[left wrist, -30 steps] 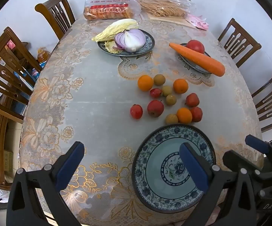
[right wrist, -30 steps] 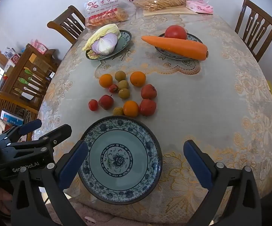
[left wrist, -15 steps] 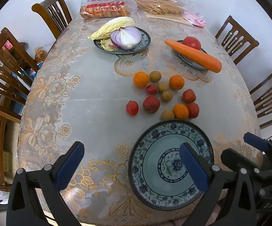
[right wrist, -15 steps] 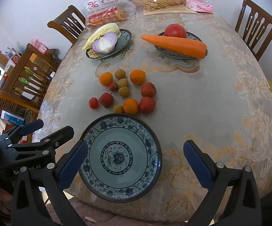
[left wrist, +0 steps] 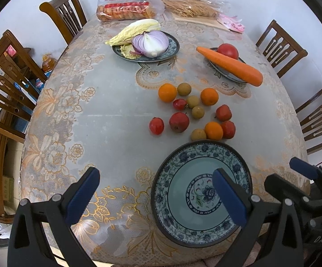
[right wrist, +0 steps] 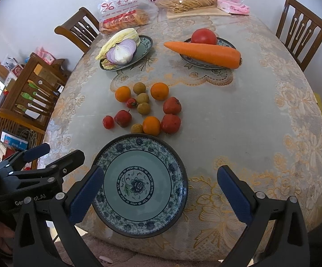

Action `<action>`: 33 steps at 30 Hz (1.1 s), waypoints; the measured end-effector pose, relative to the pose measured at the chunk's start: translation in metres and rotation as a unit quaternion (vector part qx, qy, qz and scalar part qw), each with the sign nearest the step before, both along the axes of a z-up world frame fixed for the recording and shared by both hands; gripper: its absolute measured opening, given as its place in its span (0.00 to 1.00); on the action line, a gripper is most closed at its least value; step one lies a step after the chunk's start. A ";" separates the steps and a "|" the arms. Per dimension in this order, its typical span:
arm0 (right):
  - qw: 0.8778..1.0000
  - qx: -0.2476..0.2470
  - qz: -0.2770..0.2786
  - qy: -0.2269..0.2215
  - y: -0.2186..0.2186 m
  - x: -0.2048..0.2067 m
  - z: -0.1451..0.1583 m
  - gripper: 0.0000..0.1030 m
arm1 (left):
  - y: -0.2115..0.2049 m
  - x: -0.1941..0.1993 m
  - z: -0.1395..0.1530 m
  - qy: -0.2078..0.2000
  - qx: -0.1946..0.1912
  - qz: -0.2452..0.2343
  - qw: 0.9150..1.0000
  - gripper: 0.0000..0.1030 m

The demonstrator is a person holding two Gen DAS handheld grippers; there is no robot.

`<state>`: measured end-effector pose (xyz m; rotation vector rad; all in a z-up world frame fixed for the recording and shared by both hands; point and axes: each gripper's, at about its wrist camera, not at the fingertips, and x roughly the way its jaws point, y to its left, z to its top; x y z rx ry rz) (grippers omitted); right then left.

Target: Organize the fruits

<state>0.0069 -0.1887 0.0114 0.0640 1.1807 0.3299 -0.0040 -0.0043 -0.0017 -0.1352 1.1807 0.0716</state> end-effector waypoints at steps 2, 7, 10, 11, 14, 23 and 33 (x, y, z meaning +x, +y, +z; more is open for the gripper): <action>1.000 0.001 0.001 -0.002 0.000 0.000 0.000 1.00 | 0.000 -0.001 0.001 0.000 0.000 0.001 1.000 1.00; 1.000 0.009 0.005 -0.002 0.000 0.000 -0.001 1.00 | 0.001 -0.002 0.001 0.001 0.000 0.004 1.000 1.00; 1.000 0.012 0.006 -0.003 0.000 0.001 0.000 0.99 | 0.001 -0.001 0.002 0.000 0.000 0.004 1.000 1.00; 1.000 0.013 0.006 -0.003 0.000 0.002 -0.001 0.98 | 0.001 -0.001 0.001 0.000 0.000 0.004 1.000 1.00; 1.000 0.015 0.007 -0.001 0.000 0.003 -0.001 0.95 | 0.001 0.000 0.001 0.001 -0.001 0.002 1.000 1.00; 1.000 0.014 0.008 0.005 0.001 0.009 -0.004 0.90 | 0.001 0.008 -0.002 0.004 -0.012 0.000 1.000 1.00; 0.999 0.043 0.009 0.014 0.002 0.018 -0.006 0.83 | 0.000 0.017 -0.006 0.004 -0.012 -0.009 1.000 1.00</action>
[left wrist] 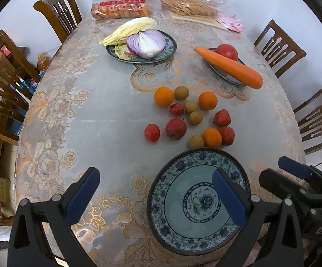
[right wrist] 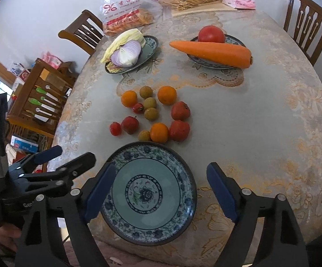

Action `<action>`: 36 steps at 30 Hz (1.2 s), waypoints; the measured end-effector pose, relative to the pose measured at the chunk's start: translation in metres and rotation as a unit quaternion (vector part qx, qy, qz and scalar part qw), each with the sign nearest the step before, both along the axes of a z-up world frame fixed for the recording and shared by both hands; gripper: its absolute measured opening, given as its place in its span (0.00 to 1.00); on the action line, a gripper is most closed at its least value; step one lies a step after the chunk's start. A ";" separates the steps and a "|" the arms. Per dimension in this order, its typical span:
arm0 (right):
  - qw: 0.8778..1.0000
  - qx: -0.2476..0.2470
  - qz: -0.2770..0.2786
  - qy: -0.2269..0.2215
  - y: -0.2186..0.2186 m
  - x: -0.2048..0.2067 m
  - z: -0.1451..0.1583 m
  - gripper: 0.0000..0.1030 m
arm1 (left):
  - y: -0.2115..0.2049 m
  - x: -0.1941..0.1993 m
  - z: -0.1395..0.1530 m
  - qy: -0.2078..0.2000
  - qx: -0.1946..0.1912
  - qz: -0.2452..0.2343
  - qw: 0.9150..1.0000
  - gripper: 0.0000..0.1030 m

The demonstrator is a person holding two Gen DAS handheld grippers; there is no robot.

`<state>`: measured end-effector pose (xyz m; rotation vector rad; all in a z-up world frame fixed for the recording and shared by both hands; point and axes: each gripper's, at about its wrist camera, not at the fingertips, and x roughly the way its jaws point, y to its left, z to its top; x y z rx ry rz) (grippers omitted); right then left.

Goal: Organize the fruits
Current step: 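Move the right tool toward a red tomato while the left tool approaches a small red tomato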

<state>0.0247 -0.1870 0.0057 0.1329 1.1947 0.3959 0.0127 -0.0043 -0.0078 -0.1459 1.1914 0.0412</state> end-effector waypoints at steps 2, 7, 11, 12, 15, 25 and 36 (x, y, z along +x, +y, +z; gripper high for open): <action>1.000 0.001 0.003 0.001 0.002 0.002 -0.001 0.81 | 0.001 0.001 -0.001 0.000 -0.001 -0.001 1.000 0.99; 1.000 0.024 0.015 0.014 0.006 0.008 -0.004 0.81 | 0.002 0.005 -0.002 0.001 0.000 -0.002 1.000 1.00; 0.999 0.025 0.025 0.011 0.012 0.011 -0.004 0.81 | 0.003 0.009 -0.003 0.002 0.003 -0.001 1.000 1.00; 0.999 0.024 0.025 0.012 0.012 0.011 -0.004 0.81 | 0.004 0.010 -0.004 0.003 0.003 0.000 1.000 0.99; 0.999 0.022 0.018 0.018 0.010 0.014 -0.008 0.81 | 0.006 0.013 -0.006 0.006 0.003 0.003 1.000 0.99; 0.999 0.013 -0.013 0.030 0.000 0.029 -0.018 0.78 | 0.014 0.020 -0.013 0.011 0.001 0.011 1.000 0.94; 0.999 -0.025 -0.026 0.012 -0.005 0.047 -0.030 0.68 | 0.020 0.031 -0.024 0.017 -0.003 0.000 1.000 0.86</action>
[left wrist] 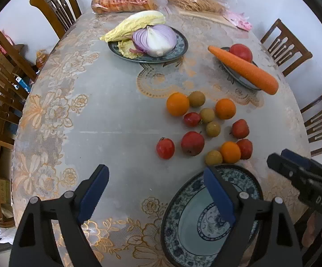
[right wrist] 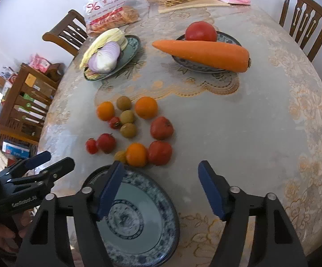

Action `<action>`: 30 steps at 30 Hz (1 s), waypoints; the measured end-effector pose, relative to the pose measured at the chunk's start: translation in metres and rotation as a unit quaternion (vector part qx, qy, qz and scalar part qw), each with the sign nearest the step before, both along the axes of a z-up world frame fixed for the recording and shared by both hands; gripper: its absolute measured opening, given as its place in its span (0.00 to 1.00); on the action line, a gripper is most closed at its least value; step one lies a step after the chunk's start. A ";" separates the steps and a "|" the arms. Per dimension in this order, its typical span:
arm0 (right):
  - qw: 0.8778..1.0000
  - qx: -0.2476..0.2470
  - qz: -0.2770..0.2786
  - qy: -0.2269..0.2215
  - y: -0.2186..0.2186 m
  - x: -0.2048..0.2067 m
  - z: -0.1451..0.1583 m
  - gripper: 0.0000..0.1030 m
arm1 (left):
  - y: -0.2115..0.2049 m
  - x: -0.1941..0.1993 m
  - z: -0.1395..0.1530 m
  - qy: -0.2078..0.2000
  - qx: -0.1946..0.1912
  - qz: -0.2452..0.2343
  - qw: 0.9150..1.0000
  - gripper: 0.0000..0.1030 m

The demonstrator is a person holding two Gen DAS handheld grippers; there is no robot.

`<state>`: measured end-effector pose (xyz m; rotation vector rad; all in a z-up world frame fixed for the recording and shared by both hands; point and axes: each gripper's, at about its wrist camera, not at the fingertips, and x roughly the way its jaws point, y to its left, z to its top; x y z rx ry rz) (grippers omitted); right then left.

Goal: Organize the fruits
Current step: 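Move the right tool toward a red tomato while the left tool approaches a small red tomato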

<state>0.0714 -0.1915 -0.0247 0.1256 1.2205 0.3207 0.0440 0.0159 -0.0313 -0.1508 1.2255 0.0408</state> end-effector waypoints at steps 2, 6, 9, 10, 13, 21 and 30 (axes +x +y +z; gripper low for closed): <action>1.000 0.006 -0.007 0.004 -0.002 0.002 -0.004 0.63 | 0.000 0.002 -0.004 0.007 -0.007 -0.006 1.000 0.84; 1.000 0.013 -0.016 0.013 -0.006 0.005 -0.010 0.59 | 0.002 0.006 -0.013 0.021 -0.004 -0.002 1.000 0.83; 1.000 0.017 -0.017 0.017 -0.006 0.008 -0.013 0.57 | 0.003 0.012 -0.016 0.022 -0.004 -0.001 1.000 0.81; 1.000 0.018 -0.016 0.019 -0.006 0.008 -0.015 0.55 | 0.003 0.013 -0.017 0.023 -0.003 -0.002 1.000 0.80; 0.999 0.019 -0.014 0.025 -0.004 0.011 -0.019 0.48 | 0.004 0.018 -0.024 0.031 -0.003 -0.004 1.000 0.76; 0.999 0.019 -0.005 0.042 0.003 0.020 -0.030 0.41 | 0.000 0.027 -0.031 0.034 -0.015 -0.018 0.999 0.64; 0.998 0.012 0.004 0.054 0.011 0.030 -0.040 0.38 | 0.002 0.038 -0.040 0.044 -0.015 -0.017 0.999 0.55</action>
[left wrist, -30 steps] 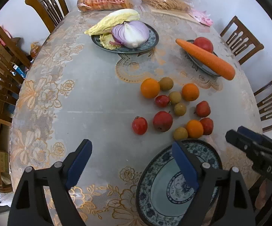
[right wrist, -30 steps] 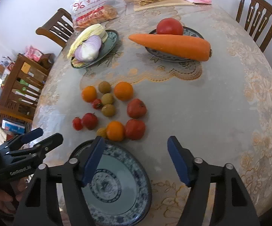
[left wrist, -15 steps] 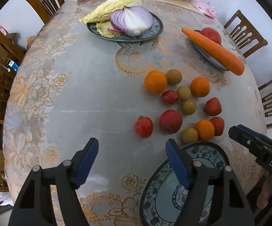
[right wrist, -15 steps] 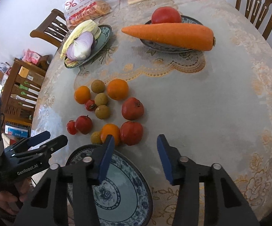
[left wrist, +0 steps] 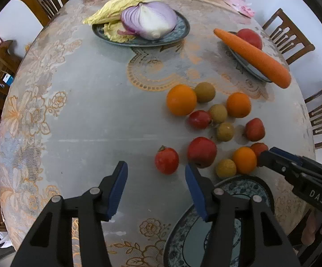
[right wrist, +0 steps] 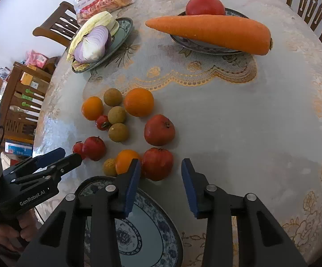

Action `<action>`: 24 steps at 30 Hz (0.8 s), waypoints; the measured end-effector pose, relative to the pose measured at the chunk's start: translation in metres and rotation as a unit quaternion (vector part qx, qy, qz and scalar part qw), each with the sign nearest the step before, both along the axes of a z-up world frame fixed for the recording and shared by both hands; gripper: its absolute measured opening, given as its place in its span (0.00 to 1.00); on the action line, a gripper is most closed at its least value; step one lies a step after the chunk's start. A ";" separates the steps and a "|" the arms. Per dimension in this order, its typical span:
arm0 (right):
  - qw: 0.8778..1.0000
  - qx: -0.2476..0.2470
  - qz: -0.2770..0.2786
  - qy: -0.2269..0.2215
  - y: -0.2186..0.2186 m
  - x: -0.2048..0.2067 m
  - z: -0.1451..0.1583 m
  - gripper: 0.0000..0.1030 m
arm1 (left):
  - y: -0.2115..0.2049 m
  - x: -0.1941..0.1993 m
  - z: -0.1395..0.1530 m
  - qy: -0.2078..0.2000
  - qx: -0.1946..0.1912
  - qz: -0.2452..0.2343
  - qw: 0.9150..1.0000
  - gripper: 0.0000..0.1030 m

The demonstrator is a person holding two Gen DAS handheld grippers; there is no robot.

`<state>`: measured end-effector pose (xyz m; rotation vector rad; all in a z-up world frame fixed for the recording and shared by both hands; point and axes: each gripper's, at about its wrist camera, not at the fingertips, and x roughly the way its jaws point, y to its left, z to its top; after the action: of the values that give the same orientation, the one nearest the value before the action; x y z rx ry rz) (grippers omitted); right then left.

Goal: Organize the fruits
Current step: 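Move the right tool toward a red tomato while the left tool approaches a small red tomato, then close the right tool on the red tomato while the left tool grasps the small red tomato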

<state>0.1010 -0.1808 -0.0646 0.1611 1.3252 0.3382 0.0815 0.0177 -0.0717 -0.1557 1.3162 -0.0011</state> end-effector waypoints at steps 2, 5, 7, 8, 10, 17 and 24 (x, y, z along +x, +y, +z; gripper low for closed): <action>1.000 0.004 0.001 0.001 0.000 0.002 -0.002 0.38 | 0.001 0.002 -0.003 0.003 -0.002 0.003 1.000 0.52; 1.000 0.002 0.007 0.001 0.003 0.004 -0.003 0.37 | 0.002 0.005 -0.006 0.005 -0.004 0.003 1.000 0.51; 1.000 0.001 0.007 0.000 0.003 0.006 -0.003 0.37 | 0.001 0.006 -0.008 0.007 -0.010 -0.001 1.000 0.50; 1.000 0.001 0.007 0.000 0.004 0.006 -0.003 0.37 | 0.000 0.007 -0.009 0.008 -0.011 -0.002 1.000 0.50; 1.000 -0.001 0.007 -0.002 0.005 0.006 -0.003 0.37 | -0.001 0.008 -0.010 0.008 -0.015 -0.005 1.000 0.48; 1.000 0.002 0.007 -0.003 0.006 0.007 -0.004 0.36 | -0.005 0.011 -0.014 0.006 -0.021 -0.013 1.000 0.45; 1.000 0.005 0.005 -0.003 0.005 0.007 -0.004 0.34 | -0.008 0.016 -0.014 0.001 -0.033 -0.019 0.999 0.23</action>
<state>0.1083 -0.1753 -0.0686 0.1618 1.3192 0.3547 0.0974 0.0097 -0.0857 -0.1875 1.3211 -0.0773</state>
